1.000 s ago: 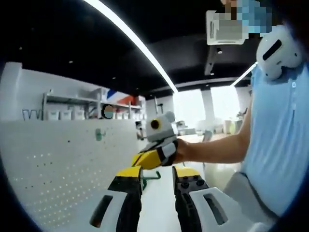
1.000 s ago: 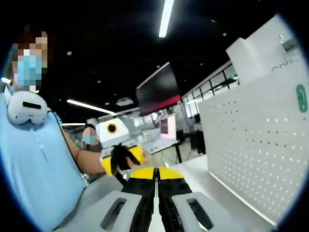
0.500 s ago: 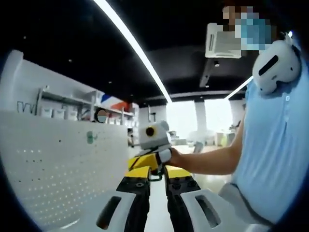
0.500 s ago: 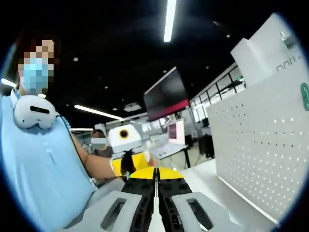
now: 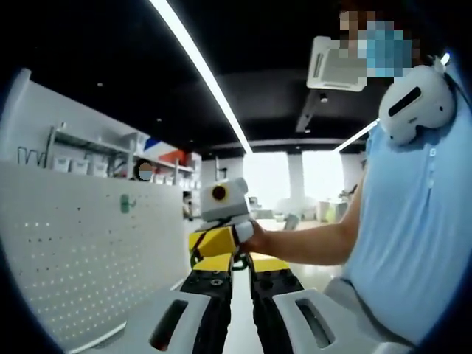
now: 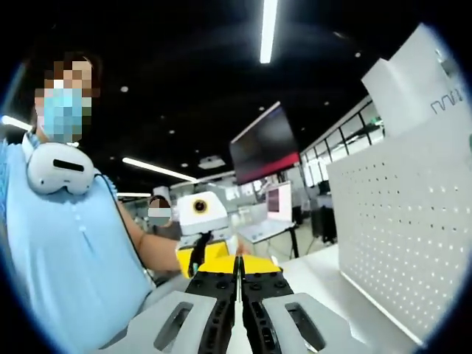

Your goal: Insert the hook assembly into the mounting plate slot until the hook locks in place.

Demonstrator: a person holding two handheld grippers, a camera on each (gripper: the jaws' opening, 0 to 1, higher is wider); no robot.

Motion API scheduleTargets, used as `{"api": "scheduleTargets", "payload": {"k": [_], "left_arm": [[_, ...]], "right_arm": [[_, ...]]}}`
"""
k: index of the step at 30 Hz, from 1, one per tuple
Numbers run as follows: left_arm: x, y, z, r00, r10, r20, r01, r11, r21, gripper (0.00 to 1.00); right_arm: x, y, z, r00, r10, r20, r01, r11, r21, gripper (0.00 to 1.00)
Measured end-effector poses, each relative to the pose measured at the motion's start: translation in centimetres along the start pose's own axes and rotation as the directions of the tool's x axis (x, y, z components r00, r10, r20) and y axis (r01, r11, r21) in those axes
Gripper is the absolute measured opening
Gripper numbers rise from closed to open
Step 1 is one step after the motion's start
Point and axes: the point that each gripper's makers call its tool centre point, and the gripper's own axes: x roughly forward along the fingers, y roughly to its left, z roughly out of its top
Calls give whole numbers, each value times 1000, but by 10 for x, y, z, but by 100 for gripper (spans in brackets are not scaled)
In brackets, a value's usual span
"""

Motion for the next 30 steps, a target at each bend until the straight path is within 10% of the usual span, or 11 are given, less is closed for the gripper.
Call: {"api": "scheduleTargets", "payload": {"k": [30], "left_arm": [[8, -1, -14, 995, -59, -82, 57, 998, -18, 3]], "right_arm": [[-7, -3, -8, 997, -52, -65, 46, 995, -90, 0]]}}
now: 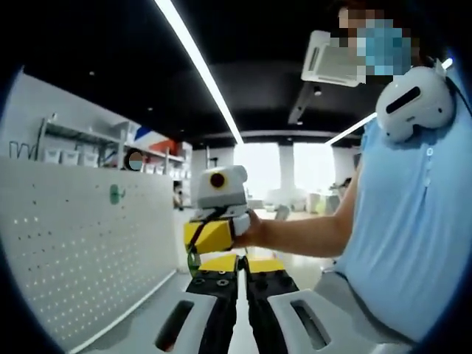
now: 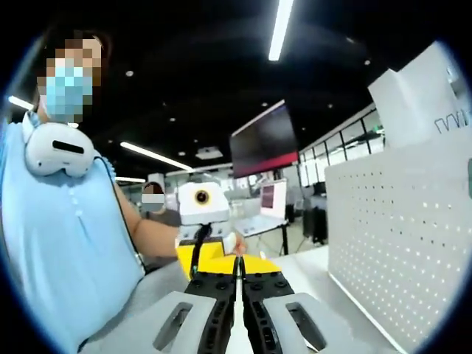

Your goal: Insert the hook assembly into the mounting plate slot until the hook locks in place.

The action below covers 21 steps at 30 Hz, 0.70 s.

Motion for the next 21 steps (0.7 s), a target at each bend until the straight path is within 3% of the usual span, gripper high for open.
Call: {"api": "scheduleTargets", "payload": {"k": [8, 21], "left_arm": [[2, 1, -8, 999, -10, -32, 10, 1000, -10, 3], [4, 3, -7, 999, -10, -32, 10, 1000, -18, 2]], "right_arm": [[0, -1, -11, 996, -29, -81, 26, 999, -30, 4], [-5, -6, -10, 996, -43, -73, 42, 999, -14, 0]]}}
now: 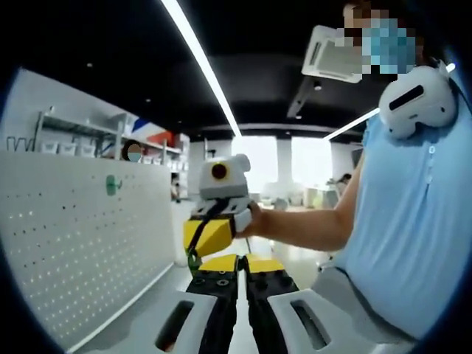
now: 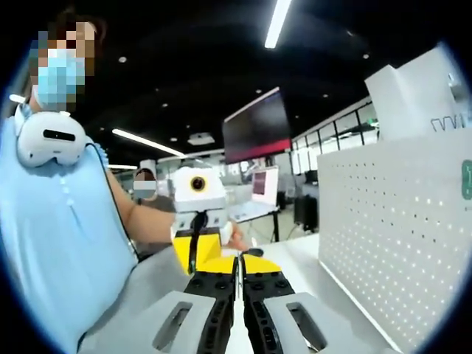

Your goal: Insert the hook assembly into the mounting plate slot until the hook locks in place.

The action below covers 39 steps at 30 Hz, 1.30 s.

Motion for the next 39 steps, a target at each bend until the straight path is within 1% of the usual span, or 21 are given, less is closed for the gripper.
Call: {"api": "scheduleTargets", "payload": {"k": [7, 11, 15, 21, 23, 27, 32, 34, 35, 39], "left_arm": [[1, 3, -1, 1000, 0, -9, 0, 1000, -6, 2], [3, 3, -4, 1000, -11, -19, 10, 1000, -14, 2], [6, 5, -5, 1000, -18, -26, 18, 1000, -17, 2], [8, 9, -5, 999, -26, -38, 26, 1000, -16, 2], [9, 9, -5, 999, -29, -39, 28, 999, -14, 2], [9, 12, -3, 999, -30, -40, 29, 1000, -11, 2], [10, 15, -1, 999, -27, -39, 27, 1000, -9, 2], [10, 16, -2, 999, -29, -43, 28, 1000, -7, 2], [11, 16, -2, 999, -30, -43, 30, 1000, -8, 2], [11, 19, -2, 999, -29, -44, 29, 1000, -9, 2]], "right_arm": [[-2, -3, -2, 1000, -10, -6, 10, 1000, 6, 0], [-4, -4, -6, 999, -21, -34, 21, 1000, 1, 1], [-7, -6, -9, 998, -36, -50, 36, 999, -5, 4], [-14, -10, -7, 996, -72, -47, 71, 997, -21, 9], [-17, -13, -6, 995, -89, -44, 88, 996, -22, 14], [-23, -17, -5, 992, -123, -43, 121, 992, -32, 17], [-29, -20, -2, 984, -171, -38, 169, 984, -60, 30], [-33, -24, -2, 978, -202, -42, 199, 977, -71, 33], [-36, -28, -2, 972, -231, -45, 227, 970, -82, 35], [-45, -33, 0, 960, -277, -34, 273, 958, -91, 41]]}}
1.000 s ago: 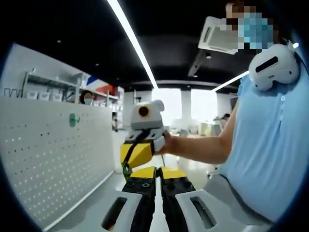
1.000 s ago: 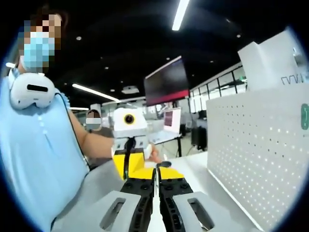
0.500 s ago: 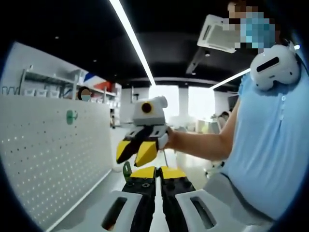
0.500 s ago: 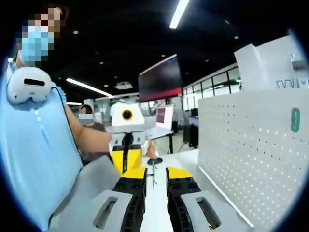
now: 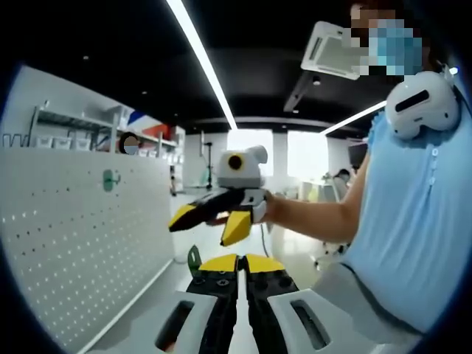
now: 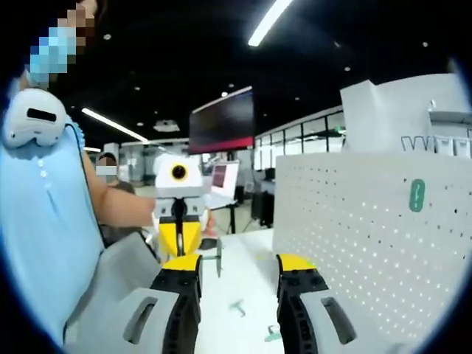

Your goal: Insert the hook assembly into the mounting plate slot until the hook locks in place.

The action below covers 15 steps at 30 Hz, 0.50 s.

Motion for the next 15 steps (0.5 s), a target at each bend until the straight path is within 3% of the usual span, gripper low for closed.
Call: {"api": "scheduleTargets", "payload": {"k": [8, 15], "left_arm": [[-1, 3, -2, 1000, 0, -4, 0, 1000, -1, 2], [-1, 3, -2, 1000, -2, -4, 2, 1000, 0, 2]], "right_arm": [[-14, -18, -7, 990, -141, -17, 141, 990, -11, 53], [-25, -34, -9, 959, -281, -38, 280, 959, -27, 70]]}}
